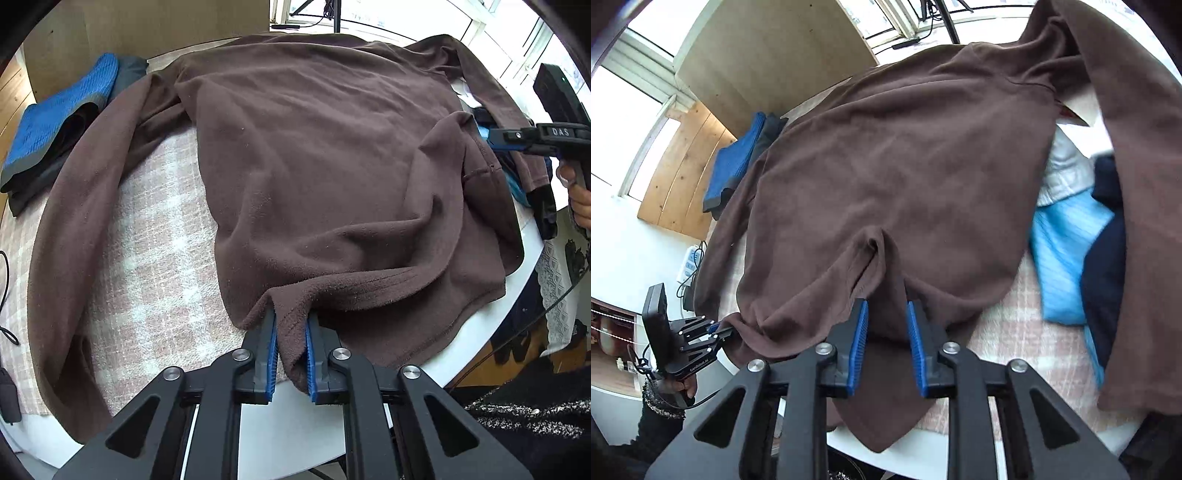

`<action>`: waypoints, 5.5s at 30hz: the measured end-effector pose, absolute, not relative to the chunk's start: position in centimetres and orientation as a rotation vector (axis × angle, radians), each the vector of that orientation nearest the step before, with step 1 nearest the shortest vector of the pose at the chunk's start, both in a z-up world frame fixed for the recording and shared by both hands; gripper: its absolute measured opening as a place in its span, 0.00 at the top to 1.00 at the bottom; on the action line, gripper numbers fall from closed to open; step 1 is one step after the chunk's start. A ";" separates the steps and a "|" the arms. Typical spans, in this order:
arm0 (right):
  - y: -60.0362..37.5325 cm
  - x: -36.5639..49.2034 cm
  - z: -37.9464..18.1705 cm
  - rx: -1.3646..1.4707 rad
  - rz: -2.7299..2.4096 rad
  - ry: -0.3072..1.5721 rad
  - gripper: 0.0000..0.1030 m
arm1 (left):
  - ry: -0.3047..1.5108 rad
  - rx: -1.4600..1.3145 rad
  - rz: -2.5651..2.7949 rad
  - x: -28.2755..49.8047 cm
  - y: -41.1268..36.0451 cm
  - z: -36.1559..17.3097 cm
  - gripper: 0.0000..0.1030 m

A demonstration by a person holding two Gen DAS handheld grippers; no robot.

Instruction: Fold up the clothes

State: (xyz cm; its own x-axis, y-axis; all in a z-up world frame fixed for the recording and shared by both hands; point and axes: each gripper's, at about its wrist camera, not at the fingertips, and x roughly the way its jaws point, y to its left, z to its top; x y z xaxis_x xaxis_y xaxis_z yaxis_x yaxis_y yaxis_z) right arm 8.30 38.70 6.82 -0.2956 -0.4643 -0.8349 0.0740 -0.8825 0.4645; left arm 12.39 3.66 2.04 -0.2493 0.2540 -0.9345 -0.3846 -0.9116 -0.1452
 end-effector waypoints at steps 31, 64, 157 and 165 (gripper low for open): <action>49.4 23.1 10.2 1.828 -2.642 -0.159 0.98 | 0.154 -1.567 2.199 21.4 4.0 3.0 0.82; 50.7 26.4 12.8 1.573 -2.639 -0.125 0.98 | 0.370 -1.626 2.315 20.3 1.7 8.4 0.96; 40.0 -9.3 22.1 1.357 -2.311 -0.051 0.81 | -0.031 -1.640 2.489 1.3 -13.0 11.0 0.50; 43.0 -1.3 18.8 1.500 -2.283 -0.167 0.81 | -0.153 -1.631 2.341 9.3 -9.0 7.9 0.50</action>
State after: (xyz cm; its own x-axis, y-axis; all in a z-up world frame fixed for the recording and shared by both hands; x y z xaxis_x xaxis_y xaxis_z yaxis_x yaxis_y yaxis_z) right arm -1.29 42.97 18.84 -0.3425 -0.3927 -0.8535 0.2644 -0.9120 0.3136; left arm 9.32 -8.96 7.89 -0.3215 0.2896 -0.9016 -0.1698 -0.9543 -0.2459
